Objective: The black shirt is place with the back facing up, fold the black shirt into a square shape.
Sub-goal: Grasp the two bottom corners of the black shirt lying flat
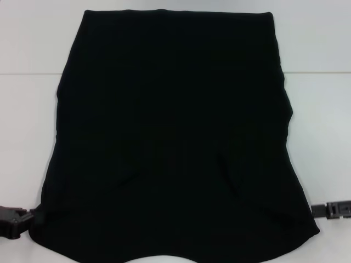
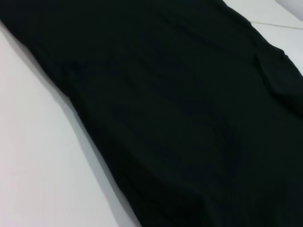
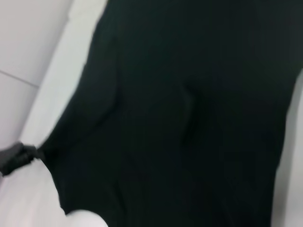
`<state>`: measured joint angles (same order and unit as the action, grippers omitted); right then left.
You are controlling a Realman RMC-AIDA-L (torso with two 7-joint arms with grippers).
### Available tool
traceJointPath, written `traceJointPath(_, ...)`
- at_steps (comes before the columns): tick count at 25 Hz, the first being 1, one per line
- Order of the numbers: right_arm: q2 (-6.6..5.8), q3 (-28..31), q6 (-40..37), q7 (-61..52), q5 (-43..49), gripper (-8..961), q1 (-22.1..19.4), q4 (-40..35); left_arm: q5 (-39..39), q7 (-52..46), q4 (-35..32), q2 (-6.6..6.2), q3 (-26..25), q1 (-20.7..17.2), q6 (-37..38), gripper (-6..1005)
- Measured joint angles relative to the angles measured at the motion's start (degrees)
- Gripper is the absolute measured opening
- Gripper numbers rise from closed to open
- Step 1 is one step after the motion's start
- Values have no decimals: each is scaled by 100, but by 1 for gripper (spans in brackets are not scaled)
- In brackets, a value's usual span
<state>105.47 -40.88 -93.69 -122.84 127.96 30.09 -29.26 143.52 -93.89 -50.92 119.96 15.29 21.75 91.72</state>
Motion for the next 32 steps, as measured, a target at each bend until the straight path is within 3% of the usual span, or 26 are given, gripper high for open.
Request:
traceJointPath(19,312,-20,268,-155,803,894,301,53,5,20,56,-37,29,74,-56,22)
traceJointPath(25,366,-26,494,-118,807,711,267,52,13,20,56,-45,14,84,-58,22)
traceJointPath(32,397,10,509,-55,787,374,232,43,7,20,56,-43,20,84,-58,22)
